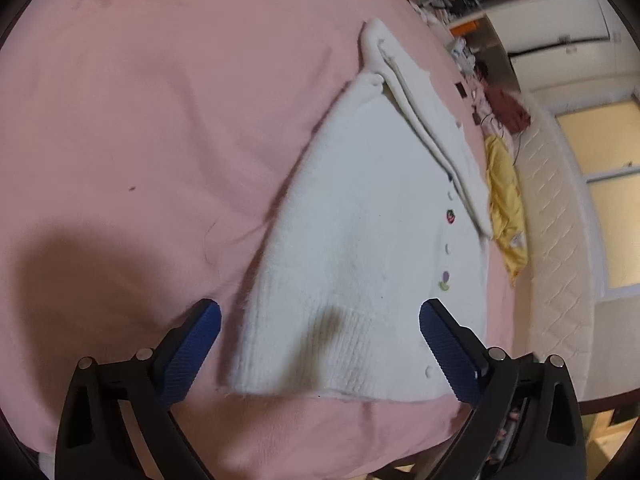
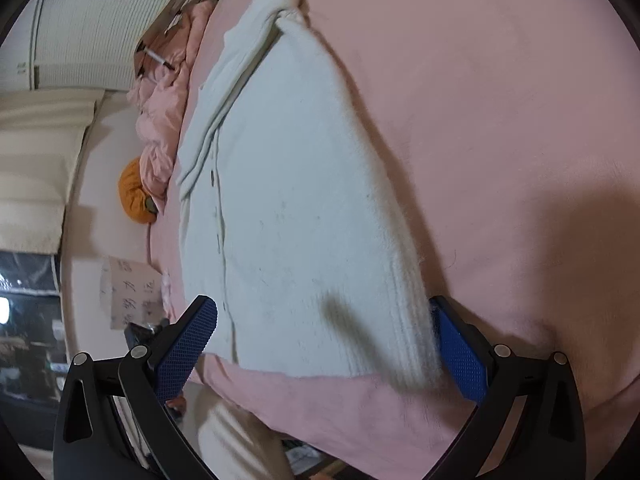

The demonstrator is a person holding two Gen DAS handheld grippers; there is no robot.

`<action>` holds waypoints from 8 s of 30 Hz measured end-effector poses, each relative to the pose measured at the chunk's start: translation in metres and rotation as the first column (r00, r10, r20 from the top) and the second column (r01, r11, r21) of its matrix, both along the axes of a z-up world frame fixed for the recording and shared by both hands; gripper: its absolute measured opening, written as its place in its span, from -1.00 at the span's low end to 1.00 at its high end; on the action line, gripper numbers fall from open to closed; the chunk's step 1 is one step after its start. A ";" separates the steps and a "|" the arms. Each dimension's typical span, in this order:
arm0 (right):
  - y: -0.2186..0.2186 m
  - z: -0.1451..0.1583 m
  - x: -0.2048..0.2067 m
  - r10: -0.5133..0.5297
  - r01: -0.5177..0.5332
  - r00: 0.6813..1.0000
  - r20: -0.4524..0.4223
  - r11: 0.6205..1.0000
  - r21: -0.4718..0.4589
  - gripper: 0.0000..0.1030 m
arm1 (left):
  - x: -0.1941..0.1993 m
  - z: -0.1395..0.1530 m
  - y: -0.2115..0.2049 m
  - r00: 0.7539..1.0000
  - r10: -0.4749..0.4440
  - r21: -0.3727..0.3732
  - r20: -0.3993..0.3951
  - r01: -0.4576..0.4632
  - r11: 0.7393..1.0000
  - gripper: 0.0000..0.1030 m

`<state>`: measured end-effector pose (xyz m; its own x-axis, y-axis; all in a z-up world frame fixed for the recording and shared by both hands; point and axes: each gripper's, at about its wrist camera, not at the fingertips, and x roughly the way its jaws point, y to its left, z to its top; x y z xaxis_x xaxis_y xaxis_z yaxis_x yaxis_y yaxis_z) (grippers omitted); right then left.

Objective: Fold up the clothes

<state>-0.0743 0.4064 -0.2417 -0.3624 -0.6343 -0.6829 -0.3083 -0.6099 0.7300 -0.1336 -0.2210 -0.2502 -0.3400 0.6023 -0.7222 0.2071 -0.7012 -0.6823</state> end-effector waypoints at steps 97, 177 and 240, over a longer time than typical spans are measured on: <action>-0.122 0.003 -0.368 0.192 0.165 0.923 -0.332 0.583 0.796 0.97 | -0.326 0.010 0.200 0.919 -0.230 -0.795 -0.321 -0.130 0.592 1.00; -0.085 0.085 -0.171 -0.048 0.358 0.907 -0.419 0.615 0.703 0.21 | -0.157 0.114 0.107 0.913 0.044 -0.720 -0.407 -0.350 0.599 0.85; -0.102 0.020 -0.192 0.155 0.183 0.935 -0.318 0.555 0.811 0.98 | -0.188 0.030 0.155 0.950 -0.082 -0.785 -0.301 -0.198 0.587 1.00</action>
<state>-0.2660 0.3040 -0.2217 -0.6617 0.1495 -0.7347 -0.1797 -0.9830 -0.0382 -0.3213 -0.0655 -0.2202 -0.6167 -0.2005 -0.7612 0.1711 -0.9780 0.1190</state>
